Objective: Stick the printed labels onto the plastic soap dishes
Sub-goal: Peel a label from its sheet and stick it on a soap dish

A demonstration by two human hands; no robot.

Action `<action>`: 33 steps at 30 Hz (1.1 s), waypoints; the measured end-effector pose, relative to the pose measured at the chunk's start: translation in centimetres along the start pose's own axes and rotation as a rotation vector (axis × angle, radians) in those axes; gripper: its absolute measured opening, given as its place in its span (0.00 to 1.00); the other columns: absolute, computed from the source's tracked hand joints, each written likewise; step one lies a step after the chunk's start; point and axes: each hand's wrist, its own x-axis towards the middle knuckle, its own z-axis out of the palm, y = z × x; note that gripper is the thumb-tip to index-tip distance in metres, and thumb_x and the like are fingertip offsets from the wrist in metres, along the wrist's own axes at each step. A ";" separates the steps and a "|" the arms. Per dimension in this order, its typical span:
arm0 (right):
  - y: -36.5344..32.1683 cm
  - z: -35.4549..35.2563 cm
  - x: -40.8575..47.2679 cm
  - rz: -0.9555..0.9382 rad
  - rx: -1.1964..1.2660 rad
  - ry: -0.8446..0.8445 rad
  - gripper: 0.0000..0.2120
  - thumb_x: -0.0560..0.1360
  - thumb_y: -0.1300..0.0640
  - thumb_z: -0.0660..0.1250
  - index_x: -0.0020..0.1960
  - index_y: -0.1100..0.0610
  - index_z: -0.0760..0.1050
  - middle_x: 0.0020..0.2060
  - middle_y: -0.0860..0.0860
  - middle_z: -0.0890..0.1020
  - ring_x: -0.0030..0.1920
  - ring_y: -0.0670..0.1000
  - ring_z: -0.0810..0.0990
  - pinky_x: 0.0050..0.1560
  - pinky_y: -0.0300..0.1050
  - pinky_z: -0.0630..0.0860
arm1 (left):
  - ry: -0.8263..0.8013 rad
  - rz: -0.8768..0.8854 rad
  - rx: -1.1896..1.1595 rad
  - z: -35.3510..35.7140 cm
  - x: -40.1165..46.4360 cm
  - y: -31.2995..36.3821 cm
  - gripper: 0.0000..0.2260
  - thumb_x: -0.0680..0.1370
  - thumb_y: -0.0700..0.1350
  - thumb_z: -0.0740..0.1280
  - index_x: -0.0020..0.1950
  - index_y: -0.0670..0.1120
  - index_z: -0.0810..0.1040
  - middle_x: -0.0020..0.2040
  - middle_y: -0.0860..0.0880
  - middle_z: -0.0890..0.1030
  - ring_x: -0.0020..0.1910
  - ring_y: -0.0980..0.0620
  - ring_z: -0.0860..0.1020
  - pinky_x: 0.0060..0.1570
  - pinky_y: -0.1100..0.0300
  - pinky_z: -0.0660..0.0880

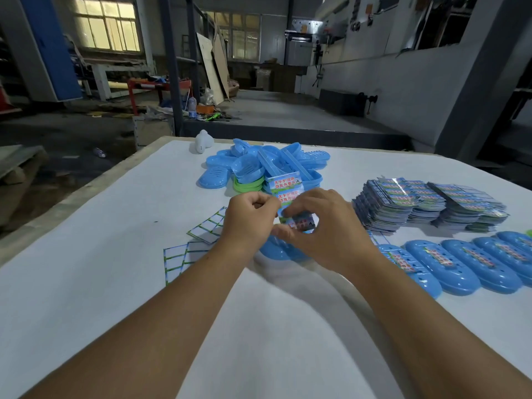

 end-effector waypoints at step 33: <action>1.3 -0.4 0.5 0.407 0.240 0.114 0.03 0.74 0.48 0.73 0.43 0.45 0.81 0.43 0.43 0.84 0.40 0.43 0.83 0.42 0.40 0.78 | -0.167 0.178 0.043 -0.9 -0.8 0.7 0.10 0.77 0.45 0.70 0.36 0.48 0.82 0.30 0.52 0.81 0.28 0.63 0.75 0.29 0.71 0.72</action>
